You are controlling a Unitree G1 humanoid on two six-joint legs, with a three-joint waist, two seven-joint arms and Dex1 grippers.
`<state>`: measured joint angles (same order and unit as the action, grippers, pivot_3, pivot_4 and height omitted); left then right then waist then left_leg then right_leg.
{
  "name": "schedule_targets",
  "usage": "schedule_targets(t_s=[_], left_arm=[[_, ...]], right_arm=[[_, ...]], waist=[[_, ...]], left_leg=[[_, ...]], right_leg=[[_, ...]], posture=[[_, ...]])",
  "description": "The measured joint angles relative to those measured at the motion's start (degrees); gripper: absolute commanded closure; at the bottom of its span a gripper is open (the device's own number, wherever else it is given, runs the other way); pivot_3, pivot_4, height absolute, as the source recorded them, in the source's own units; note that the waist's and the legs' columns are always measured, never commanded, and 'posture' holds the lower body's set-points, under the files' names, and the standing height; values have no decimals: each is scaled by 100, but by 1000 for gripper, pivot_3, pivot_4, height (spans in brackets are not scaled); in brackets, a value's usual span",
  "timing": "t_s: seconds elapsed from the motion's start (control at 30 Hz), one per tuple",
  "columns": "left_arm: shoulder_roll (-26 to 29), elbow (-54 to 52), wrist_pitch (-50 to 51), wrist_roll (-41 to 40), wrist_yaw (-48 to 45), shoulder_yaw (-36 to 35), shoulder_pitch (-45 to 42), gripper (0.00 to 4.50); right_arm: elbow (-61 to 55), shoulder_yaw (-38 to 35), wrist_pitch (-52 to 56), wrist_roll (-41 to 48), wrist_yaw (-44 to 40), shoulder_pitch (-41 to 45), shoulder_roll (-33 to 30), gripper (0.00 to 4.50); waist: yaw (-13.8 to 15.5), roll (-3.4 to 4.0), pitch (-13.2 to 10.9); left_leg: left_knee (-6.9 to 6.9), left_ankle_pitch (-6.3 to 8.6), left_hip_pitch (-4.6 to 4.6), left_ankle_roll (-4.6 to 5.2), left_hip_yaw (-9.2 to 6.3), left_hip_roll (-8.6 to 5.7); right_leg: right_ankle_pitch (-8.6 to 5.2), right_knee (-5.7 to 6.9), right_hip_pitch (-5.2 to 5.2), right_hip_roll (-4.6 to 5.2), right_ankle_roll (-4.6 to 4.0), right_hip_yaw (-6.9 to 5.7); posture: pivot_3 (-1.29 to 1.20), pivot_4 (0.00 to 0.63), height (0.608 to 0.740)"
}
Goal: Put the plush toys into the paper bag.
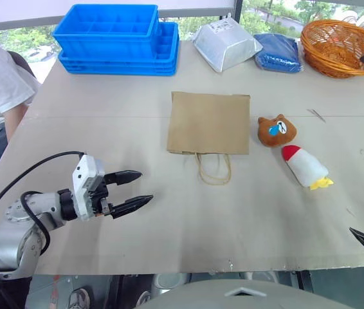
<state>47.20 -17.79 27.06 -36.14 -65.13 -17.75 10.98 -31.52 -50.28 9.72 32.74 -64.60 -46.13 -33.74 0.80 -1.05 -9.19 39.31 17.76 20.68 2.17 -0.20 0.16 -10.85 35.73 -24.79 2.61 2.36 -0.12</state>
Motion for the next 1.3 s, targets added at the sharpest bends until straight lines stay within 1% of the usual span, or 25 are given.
schedule_targets(t_s=[0.07,0.13,0.2,0.37,0.47,0.5,0.57,0.6,0.63,0.67,0.73,0.77,0.8,0.83,0.87,0.9,0.93,0.97,1.0,1.13,1.17,1.27,1.3], left_arm=[[-1,0,5,0,8,6,-25,27],[-14,-39,22,-2,90,157,-513,27],[-12,-159,-7,20,119,303,-816,27],[3,-192,-454,445,16,789,-1322,27],[64,-138,-838,810,-172,1206,-1702,27],[61,-54,-1028,1031,-245,1451,-1970,27],[-24,319,-1557,1626,-534,2151,-2826,27],[-68,415,-1739,1775,-615,2342,-3033,27],[-218,639,-1979,1950,-720,2567,-3315,2],[-374,889,-2187,2128,-761,2778,-3532,0],[-531,1182,-2427,2328,-798,3006,-3728,0],[-633,1419,-2593,2469,-845,3145,-3869,0],[-662,1547,-2695,2541,-869,3215,-3936,0],[-683,1727,-2852,2614,-926,3260,-4011,0],[-686,1841,-2950,2675,-969,3262,-4045,0],[-702,2056,-3179,2734,-1080,3337,-4131,0],[-711,2136,-3259,2760,-1117,3375,-4172,0],[-741,2236,-3356,2774,-1167,3405,-4212,0],[-836,2422,-3471,2815,-1234,3430,-4303,0],[-1097,2829,-3831,2989,-1292,3625,-4610,0],[-1246,3015,-4001,3080,-1274,3676,-4710,0],[-1535,3317,-4239,3267,-1187,3833,-4866,782],[-1598,3407,-4352,3343,-1188,3902,-4907,1216]], right_arm=[[5,15,-10,0,11,29,3,0],[-5,338,-49,35,152,389,92,0],[-104,551,-67,108,261,554,146,0],[-603,857,-163,125,529,627,261,0],[-1031,1137,-161,-45,632,500,229,0],[-1164,1268,-145,-163,715,486,214,0],[-1537,1677,12,-288,993,594,157,0],[-1682,1814,57,-287,1043,620,128,0],[-1839,1965,142,-284,1141,613,114,246],[-1954,2111,245,-254,1228,610,99,526],[-2053,2250,368,-224,1327,594,79,1212],[-2144,2337,462,-213,1406,572,63,1723],[-2217,2384,523,-207,1462,573,28,2130],[-2313,2443,599,-202,1561,583,8,2756],[-2392,2477,638,-195,1630,600,-3,3165],[-2463,2479,693,-191,1728,565,-1,3533],[-2494,2482,719,-192,1767,545,0,3794],[-2534,2485,734,-196,1803,500,6,4206],[-2595,2507,741,-215,1871,423,40,4450],[-2617,2591,740,-255,2018,392,113,4450],[-2616,2618,737,-279,2054,380,120,4450],[-2617,2712,729,-336,2129,381,132,4500],[-2618,2719,726,-361,2160,388,144,4500]], waist=[[-1,0,0],[2,-13,0],[1,0,3],[-1,6,4],[2,8,4],[20,6,4],[48,4,4],[33,4,4],[20,5,6],[3,1,6],[-18,-1,5],[-23,-2,5],[-27,-2,5],[-25,-2,5],[-25,-2,5],[-3,-2,5],[4,-3,5],[12,-3,5],[23,-4,5],[10,-9,6],[8,-9,6],[3,-10,6],[-4,-10,6]], left_leg=[[0,0,-1,0,0,0],[4,0,0,0,-3,0],[4,0,-2,0,3,-2],[-1,2,1,3,-1,-4],[0,2,1,4,0,-4],[2,2,2,4,-3,-7],[8,1,3,4,0,-15],[8,1,2,5,4,-16],[7,3,-3,7,6,-17],[7,4,-1,8,5,-18],[7,5,-1,11,7,-17],[7,6,-1,12,6,-15],[7,6,0,13,6,-12],[7,6,0,13,5,-9],[7,6,0,13,4,-8],[7,6,1,13,2,-6],[7,6,2,13,1,-6],[8,6,2,13,1,-7],[8,6,4,13,1,-8],[13,8,5,16,5,-10],[13,8,4,16,6,-11],[13,8,4,16,4,-11],[13,8,3,16,6,-11]], right_leg=[[0,0,0,0,0,0],[0,0,2,-3,0,-3],[0,0,2,-1,0,2],[13,2,0,-5,-23,1],[12,2,0,-6,-23,1],[10,2,2,-5,-19,0],[2,2,5,-5,-5,3],[2,2,5,-5,-5,9],[13,5,8,-5,-23,14],[13,4,7,-6,-23,13],[13,4,6,-11,-22,15],[13,4,5,-16,-23,17],[13,4,3,-19,-23,18],[13,4,3,-23,-23,18],[13,4,3,-24,-23,18],[12,5,2,-25,-23,17],[12,4,3,-26,-22,16],[11,4,3,-25,-22,16],[11,4,3,-25,-21,16],[12,1,4,-24,-21,22],[12,2,4,-25,-21,23],[12,4,4,-26,-21,22],[13,4,4,-28,-21,24]], posture=[[0,150,740],[0,150,740],[0,150,740],[0,150,740],[0,150,740],[0,150,740],[0,150,740],[0,150,740],[0,150,740],[0,150,740],[0,150,740],[0,150,740],[0,150,740],[0,150,740],[0,150,740],[0,150,740],[0,150,740],[0,150,740],[0,150,740],[0,150,740],[0,150,740],[0,150,740],[0,150,740]])
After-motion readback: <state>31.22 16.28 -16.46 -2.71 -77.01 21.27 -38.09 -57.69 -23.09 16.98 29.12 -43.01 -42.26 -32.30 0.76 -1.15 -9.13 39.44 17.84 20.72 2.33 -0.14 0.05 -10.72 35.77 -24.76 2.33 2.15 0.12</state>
